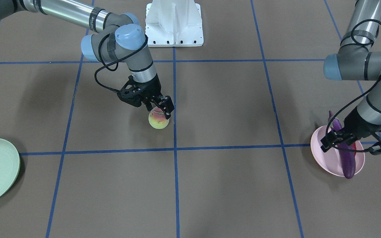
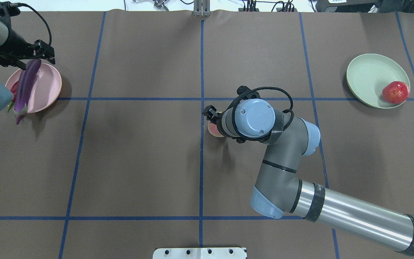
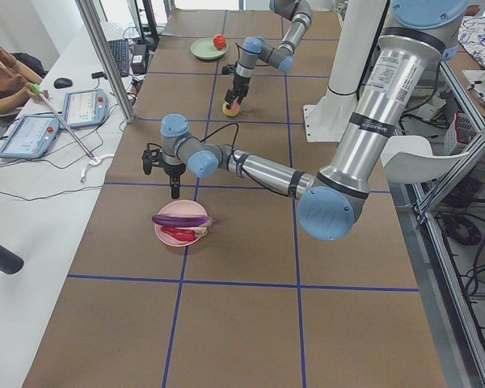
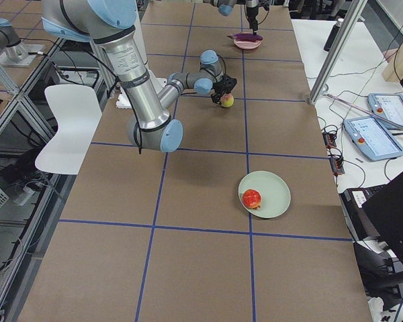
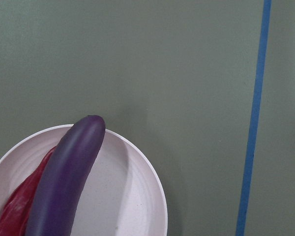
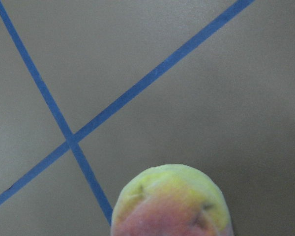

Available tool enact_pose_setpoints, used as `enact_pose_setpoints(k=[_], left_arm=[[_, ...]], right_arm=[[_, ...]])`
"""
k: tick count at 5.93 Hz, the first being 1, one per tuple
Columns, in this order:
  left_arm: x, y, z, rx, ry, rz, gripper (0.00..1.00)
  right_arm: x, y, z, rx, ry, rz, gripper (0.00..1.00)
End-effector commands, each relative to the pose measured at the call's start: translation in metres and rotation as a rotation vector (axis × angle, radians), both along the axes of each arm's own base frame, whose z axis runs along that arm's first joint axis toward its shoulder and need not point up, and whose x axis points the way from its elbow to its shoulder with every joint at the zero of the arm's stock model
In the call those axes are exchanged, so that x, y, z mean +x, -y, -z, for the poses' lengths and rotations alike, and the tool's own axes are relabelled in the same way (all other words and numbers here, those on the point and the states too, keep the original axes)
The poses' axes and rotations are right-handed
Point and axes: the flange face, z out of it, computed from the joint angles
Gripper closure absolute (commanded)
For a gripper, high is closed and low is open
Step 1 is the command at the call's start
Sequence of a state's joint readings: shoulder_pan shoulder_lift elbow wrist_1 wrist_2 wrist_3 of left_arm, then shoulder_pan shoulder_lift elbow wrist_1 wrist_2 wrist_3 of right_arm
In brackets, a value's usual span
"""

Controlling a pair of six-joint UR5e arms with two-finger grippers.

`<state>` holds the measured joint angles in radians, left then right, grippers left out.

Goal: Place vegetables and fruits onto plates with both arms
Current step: 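Carry the peach with the right gripper onto the green plate beside the pomegranate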

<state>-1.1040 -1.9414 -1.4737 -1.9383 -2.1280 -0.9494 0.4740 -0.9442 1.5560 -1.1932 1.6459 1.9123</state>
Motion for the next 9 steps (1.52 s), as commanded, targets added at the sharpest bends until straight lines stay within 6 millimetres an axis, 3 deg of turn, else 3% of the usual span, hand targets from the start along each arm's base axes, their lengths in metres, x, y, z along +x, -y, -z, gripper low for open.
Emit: enact_pose_setpoints(k=[1,2,3,4,5,7,8,9], left_arm=[[-0.001,-0.002,0.005,0.007,-0.003,0.001,0.00],[-0.001,-0.002,0.004,0.006,-0.004,0.002,0.00],[-0.002,-0.003,0.003,0.003,-0.002,0.002,0.00],[-0.001,-0.003,0.008,0.011,-0.007,0.001,0.00],[-0.001,-0.003,0.011,-0.003,-0.014,0.018,0.00],[-0.002,-0.007,0.019,0.007,-0.026,0.023,0.00],[-0.004,-0.009,0.023,0.012,-0.031,0.025,0.00],[-0.004,-0.010,0.026,0.007,-0.036,0.037,0.00]], right_arm=[[0.000,0.000,0.000,-0.002,0.001,-0.001,0.61],[0.000,0.001,0.001,0.004,0.000,0.003,1.00],[0.020,0.021,0.008,0.008,0.012,-0.025,1.00],[0.055,0.055,0.008,-0.009,0.020,-0.038,1.00],[0.108,0.100,-0.001,0.007,0.011,-0.019,1.00],[0.229,0.174,-0.081,0.098,-0.143,0.010,1.00],[0.272,0.203,-0.129,0.104,-0.223,0.047,1.00],[0.311,0.211,-0.183,0.116,-0.308,0.087,1.00]])
